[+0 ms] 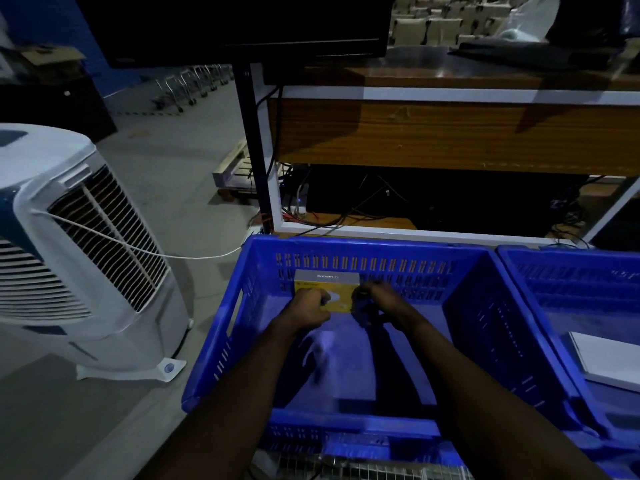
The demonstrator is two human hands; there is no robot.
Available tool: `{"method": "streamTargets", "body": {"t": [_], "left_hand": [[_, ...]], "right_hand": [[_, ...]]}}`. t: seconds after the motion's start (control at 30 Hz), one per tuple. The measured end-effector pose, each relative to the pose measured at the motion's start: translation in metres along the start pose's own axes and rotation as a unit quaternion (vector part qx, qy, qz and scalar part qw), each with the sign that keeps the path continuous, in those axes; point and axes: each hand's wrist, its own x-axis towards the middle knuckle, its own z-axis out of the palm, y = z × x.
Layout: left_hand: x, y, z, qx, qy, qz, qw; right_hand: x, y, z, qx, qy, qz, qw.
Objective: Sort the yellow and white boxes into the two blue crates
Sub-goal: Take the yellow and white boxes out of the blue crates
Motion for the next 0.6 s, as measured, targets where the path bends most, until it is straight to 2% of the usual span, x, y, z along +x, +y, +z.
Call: {"method": "streamTargets", "body": {"t": [0.07, 0.17, 0.3, 0.5, 0.6], "left_hand": [[-0.003, 0.001, -0.003, 0.025, 0.007, -0.015, 1.0], [-0.006, 0.002, -0.008, 0.068, 0.03, -0.054, 0.996], [-0.007, 0.0, -0.013, 0.084, 0.05, -0.088, 0.991], [-0.007, 0.003, -0.014, 0.089, 0.048, -0.1, 0.99], [-0.01, 0.011, -0.014, 0.099, 0.055, -0.079, 0.99]], "right_hand": [[-0.01, -0.005, 0.007, 0.022, -0.1, 0.026, 0.994], [-0.015, -0.01, 0.025, -0.056, -0.158, 0.013, 0.986], [-0.024, -0.031, 0.048, -0.095, -0.133, -0.038, 0.986], [-0.026, -0.032, 0.046, -0.159, -0.13, -0.048, 0.978], [-0.026, -0.034, 0.041, -0.256, -0.127, -0.096, 0.953]]}}
